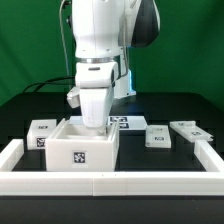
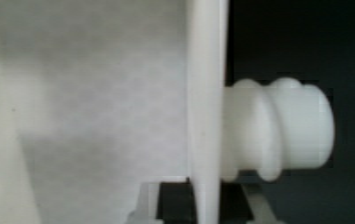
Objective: Assemble cabinet
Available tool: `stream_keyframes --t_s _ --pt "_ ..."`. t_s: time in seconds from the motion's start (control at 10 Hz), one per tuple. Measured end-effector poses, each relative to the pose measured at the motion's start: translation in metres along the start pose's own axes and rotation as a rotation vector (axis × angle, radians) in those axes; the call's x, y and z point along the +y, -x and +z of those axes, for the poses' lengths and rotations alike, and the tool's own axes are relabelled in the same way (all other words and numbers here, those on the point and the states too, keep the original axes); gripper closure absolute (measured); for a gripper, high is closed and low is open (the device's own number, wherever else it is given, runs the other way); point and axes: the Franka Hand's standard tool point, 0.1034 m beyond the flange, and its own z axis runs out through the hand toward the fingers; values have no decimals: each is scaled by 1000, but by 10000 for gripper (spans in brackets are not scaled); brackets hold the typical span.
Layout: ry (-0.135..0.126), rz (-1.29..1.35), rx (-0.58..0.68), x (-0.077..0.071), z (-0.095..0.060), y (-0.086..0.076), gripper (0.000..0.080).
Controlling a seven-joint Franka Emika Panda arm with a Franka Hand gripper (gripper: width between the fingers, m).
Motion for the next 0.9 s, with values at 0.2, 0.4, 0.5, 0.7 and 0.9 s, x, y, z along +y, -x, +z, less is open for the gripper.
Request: stream_keyframes --t_s 0.2,0.4,0.5,0.7,0.9 --pt "4 -70 -2 5 3 -18 763" --pt "6 -84 -4 6 4 -21 762" --pt "6 -83 -4 6 4 -20 762" --pt "6 -84 -4 5 4 -22 762" --pt "6 -85 7 6 4 -41 762"
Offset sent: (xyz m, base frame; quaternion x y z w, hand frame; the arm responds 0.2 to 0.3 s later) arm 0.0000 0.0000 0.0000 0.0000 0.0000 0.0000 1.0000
